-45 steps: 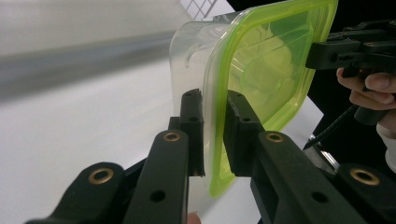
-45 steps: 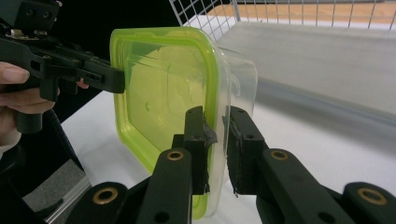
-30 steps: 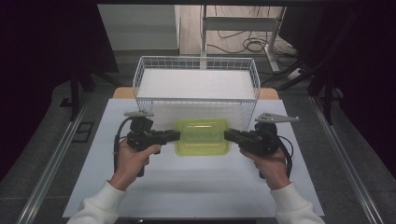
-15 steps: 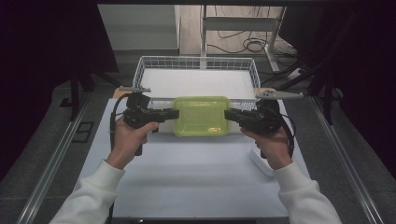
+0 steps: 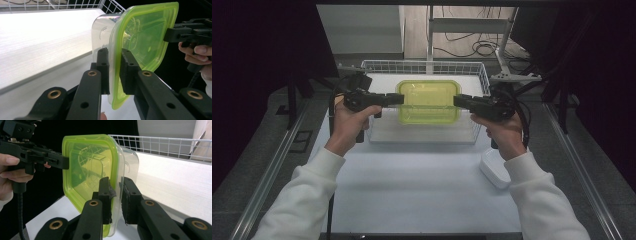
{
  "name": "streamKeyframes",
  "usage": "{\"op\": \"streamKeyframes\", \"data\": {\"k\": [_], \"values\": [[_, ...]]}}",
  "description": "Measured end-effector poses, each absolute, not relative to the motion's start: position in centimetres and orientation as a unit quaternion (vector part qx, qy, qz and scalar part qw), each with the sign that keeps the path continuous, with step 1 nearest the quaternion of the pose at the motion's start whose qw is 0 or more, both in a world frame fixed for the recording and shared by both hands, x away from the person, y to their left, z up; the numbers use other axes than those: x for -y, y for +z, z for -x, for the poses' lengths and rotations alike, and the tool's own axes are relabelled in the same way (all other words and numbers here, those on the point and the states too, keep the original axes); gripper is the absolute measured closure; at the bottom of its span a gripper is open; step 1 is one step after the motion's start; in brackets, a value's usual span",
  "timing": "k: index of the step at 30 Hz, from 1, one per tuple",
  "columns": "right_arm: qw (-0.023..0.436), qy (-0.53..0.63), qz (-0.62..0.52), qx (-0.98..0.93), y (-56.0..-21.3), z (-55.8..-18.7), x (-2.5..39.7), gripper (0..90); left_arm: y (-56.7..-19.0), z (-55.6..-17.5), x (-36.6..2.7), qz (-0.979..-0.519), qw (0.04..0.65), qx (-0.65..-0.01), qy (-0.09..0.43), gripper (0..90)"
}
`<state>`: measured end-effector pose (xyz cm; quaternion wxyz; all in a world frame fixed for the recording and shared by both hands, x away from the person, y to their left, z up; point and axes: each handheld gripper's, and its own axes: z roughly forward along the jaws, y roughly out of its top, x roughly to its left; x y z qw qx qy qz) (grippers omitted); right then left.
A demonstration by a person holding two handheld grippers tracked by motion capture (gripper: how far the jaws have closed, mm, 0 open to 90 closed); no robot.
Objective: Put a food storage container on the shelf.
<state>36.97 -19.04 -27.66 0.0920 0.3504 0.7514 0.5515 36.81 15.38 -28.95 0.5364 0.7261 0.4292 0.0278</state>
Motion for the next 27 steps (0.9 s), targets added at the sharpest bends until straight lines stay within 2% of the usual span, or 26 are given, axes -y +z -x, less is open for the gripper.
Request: {"op": "streamKeyframes", "data": {"k": [27], "values": [[0.032,0.545,-0.404,-0.734,-28.5,-45.4,18.2,79.1,-29.2,-44.6,-16.3,-0.719,0.526,-0.454,0.002,79.7]]}}
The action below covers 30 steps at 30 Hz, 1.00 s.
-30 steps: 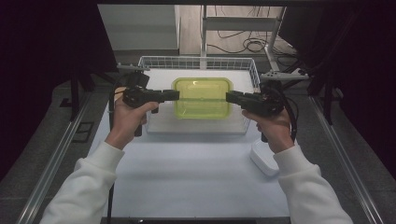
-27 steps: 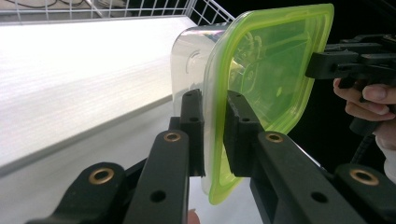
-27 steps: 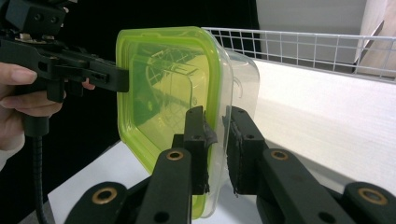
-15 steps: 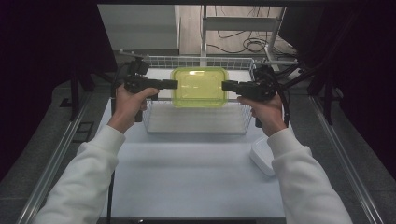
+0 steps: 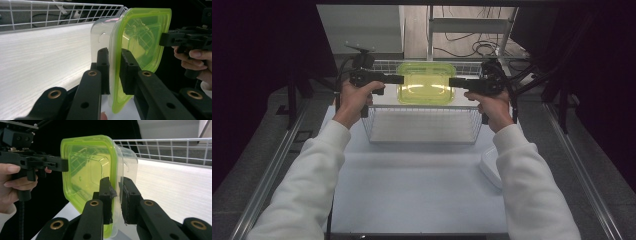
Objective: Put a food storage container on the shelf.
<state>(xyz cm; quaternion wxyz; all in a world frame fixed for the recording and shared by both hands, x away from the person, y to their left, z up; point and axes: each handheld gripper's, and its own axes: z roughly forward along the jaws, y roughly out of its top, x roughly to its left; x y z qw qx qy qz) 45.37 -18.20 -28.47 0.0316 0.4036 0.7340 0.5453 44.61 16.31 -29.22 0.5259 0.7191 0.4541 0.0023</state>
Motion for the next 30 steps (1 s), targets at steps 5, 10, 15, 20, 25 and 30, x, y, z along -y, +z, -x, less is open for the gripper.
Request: {"op": "streamKeyframes", "data": {"k": [5,10,15,20,25,30], "values": [[0.031,0.538,-0.413,-0.734,-28.4,-46.6,18.0,79.0,-29.4,-46.4,-16.5,-0.716,0.522,-0.463,-0.006,79.6],[0.018,0.535,-0.423,-0.731,-28.7,-47.8,17.6,79.0,-29.6,-47.7,-16.9,-0.718,0.511,-0.472,-0.018,79.5],[0.003,0.525,-0.433,-0.733,-29.1,-49.0,17.2,79.0,-30.3,-48.5,-17.1,-0.713,0.507,-0.484,-0.027,79.5],[-0.005,0.508,-0.458,-0.729,-30.0,-50.5,16.7,78.2,-31.6,-49.8,-17.2,-0.691,0.512,-0.508,-0.047,79.4],[-0.01,0.504,-0.472,-0.723,-30.3,-51.3,16.7,77.1,-31.9,-50.6,-17.2,-0.681,0.514,-0.518,-0.061,79.0],[-0.027,0.51,-0.499,-0.701,-31.3,-52.3,16.6,74.2,-32.5,-51.5,-17.4,-0.66,0.514,-0.541,-0.084,77.6]]}}
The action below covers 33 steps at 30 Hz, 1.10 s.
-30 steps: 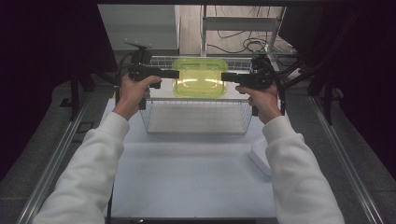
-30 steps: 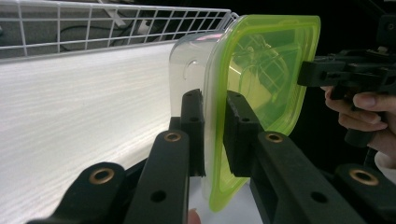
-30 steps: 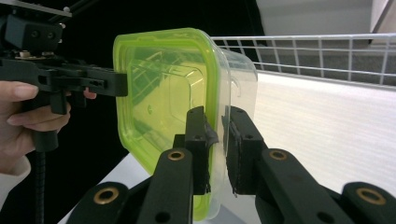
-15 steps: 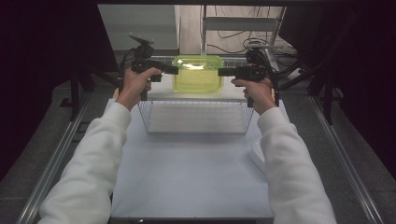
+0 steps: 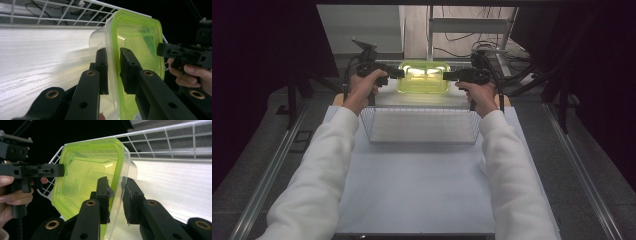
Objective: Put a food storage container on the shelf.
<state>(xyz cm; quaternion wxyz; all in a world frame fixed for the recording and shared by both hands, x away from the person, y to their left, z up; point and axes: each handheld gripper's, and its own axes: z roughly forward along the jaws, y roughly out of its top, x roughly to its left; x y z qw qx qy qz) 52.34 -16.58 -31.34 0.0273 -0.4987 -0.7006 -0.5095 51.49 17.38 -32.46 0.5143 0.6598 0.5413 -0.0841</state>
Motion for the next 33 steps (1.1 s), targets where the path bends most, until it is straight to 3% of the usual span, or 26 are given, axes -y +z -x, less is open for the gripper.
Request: {"op": "streamKeyframes", "data": {"k": [8,15,19,21,22,24,27,29,33], "values": [[0.063,-0.517,0.541,0.66,-32.8,-53.5,16.5,70.3,-33.8,-52.7,-17.7,-0.631,0.514,-0.568,-0.122,73.3],[0.053,-0.519,0.54,0.661,-32.8,-53.4,16.3,69.3,-34.0,-52.6,-17.8,-0.634,0.518,-0.562,-0.119,69.9],[0.039,-0.516,0.539,0.665,-32.7,-53.2,16.1,65.4,-34.1,-52.6,-17.7,-0.639,0.513,-0.562,-0.109,59.3],[0.024,-0.511,0.539,0.669,-32.5,-53.0,16.0,56.7,-34.1,-52.6,-17.7,-0.641,0.512,-0.561,-0.111,45.6],[0.024,-0.511,0.539,0.669,-32.5,-53.0,16.0,56.7,-34.0,-52.5,-17.7,-0.644,0.512,-0.559,-0.106,45.6],[0.007,-0.516,0.529,0.674,-32.3,-52.8,15.7,49.6,-33.6,-52.3,-17.7,-0.643,0.523,-0.552,-0.093,36.9],[-0.011,-0.517,0.524,0.676,-31.9,-52.5,15.7,46.0,-33.3,-52.1,-17.8,-0.642,0.53,-0.547,-0.083,30.4],[-0.055,-0.517,0.508,0.687,-31.0,-51.7,15.7,44.8,-33.0,-51.8,-17.9,-0.649,0.531,-0.54,-0.069,27.4],[-0.071,-0.512,0.492,0.7,-30.1,-50.8,16.0,41.3,-32.2,-50.7,-18.2,-0.665,0.525,-0.529,-0.046,23.7]]}}
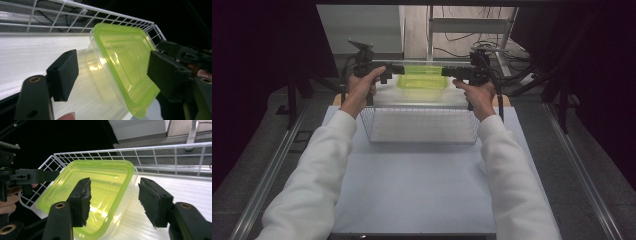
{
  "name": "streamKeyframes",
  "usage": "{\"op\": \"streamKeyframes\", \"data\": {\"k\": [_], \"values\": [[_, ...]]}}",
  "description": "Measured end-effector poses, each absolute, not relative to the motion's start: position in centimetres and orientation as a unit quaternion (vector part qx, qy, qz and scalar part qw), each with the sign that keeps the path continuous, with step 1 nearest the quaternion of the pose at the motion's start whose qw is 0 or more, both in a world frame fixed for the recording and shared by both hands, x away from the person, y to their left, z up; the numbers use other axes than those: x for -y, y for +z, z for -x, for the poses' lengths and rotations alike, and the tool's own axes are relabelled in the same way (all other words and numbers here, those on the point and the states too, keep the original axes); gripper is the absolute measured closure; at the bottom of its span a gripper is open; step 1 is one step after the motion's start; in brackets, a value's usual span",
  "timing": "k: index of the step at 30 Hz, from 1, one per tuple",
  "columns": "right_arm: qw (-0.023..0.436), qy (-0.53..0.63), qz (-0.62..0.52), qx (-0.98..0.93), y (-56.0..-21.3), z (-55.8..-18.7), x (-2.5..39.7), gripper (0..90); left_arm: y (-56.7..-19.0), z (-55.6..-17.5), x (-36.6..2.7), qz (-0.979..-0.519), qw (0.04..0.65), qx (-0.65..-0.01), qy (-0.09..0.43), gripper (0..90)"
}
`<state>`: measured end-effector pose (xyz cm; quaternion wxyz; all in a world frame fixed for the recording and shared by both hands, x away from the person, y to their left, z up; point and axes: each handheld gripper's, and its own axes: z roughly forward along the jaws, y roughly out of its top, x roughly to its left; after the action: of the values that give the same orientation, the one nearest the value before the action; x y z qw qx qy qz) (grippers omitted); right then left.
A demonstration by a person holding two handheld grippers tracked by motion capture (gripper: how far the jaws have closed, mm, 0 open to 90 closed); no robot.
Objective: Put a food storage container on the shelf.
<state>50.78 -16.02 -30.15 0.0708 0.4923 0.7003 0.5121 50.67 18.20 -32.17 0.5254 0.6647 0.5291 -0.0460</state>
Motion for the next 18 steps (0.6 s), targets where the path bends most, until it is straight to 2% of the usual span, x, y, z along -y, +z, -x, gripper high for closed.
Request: {"op": "streamKeyframes", "data": {"k": [9,14,15,18], "values": [[0.083,0.511,-0.454,-0.725,-28.5,-48.2,17.7,36.0,-29.9,-46.9,-18.7,-0.71,0.515,-0.48,0.004,26.1],[0.096,0.507,-0.422,-0.745,-27.8,-45.2,19.3,33.3,-29.3,-44.1,-19.7,-0.721,0.511,-0.466,0.039,27.0],[0.113,0.502,-0.407,-0.755,-27.6,-43.8,19.9,32.1,-29.2,-42.5,-20.0,-0.726,0.51,-0.46,0.045,27.3],[0.115,0.506,-0.39,-0.761,-27.9,-42.3,20.6,31.1,-29.3,-40.4,-20.3,-0.734,0.506,-0.448,0.061,27.4]]}}
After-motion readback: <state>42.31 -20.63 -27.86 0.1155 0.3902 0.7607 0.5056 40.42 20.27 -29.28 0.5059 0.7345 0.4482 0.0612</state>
